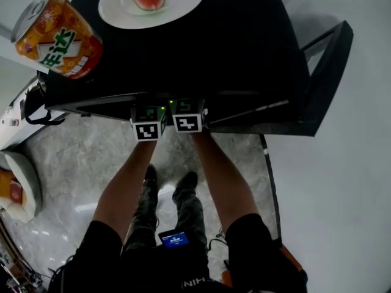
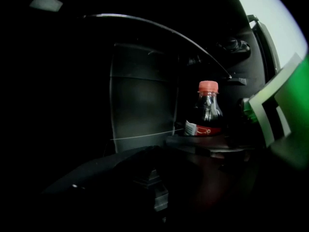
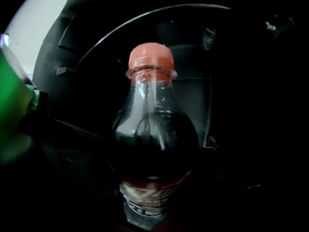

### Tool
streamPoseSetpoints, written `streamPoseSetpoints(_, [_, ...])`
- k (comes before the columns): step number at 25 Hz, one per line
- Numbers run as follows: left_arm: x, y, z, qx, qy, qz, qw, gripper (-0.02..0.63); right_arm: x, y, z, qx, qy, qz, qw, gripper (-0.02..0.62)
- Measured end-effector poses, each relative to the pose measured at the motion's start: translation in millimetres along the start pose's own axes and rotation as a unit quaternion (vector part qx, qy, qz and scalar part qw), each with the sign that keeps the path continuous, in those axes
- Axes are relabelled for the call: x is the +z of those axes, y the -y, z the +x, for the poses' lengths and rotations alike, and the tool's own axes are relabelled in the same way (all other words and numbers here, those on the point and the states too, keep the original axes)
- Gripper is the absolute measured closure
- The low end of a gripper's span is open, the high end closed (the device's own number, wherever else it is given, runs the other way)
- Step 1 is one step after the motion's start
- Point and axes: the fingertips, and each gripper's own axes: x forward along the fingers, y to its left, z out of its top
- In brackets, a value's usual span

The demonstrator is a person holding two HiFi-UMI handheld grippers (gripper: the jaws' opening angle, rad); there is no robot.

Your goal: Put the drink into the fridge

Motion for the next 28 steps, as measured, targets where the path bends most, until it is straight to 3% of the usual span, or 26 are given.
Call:
streamPoseSetpoints(5, [7.2,-0.3,-5.7,0.002,-0.001,0.004,1.0,0.595,-4.1,0.3,-1.1,0.004,-0.014,-0.019,1.0,0.274])
streamPoseSetpoints(8, [1.9,1.2,-6.3,-0.003,-0.005,-0.001,1.0,0.595,-3.2,6.1,-8.7,-0.001,-0.011,-0.006,1.0,0.205])
streamPoseSetpoints(14, [-2.0,5.6,-20.2,-0.005,-0.017,0.006,0.9998,0.595,-8.3,1.1,-33.6,0.01,-0.036,-0.008,0.999,0.199])
streamPoseSetpoints(22, [-1.0,28.9,-67.0,-0.052,-0.051,0.01,0.9973,0.595,-10.0,-9.9,-92.2,0.008,-0.101,0.016,0.995,0.199])
streamPoseSetpoints(28, [21.9,49.9,-105.5,-0.11,-0.04,-0.002,0.9931,0.595,12.0,-17.6,-137.9,0.0,-0.116,0.009,0.993,0.201])
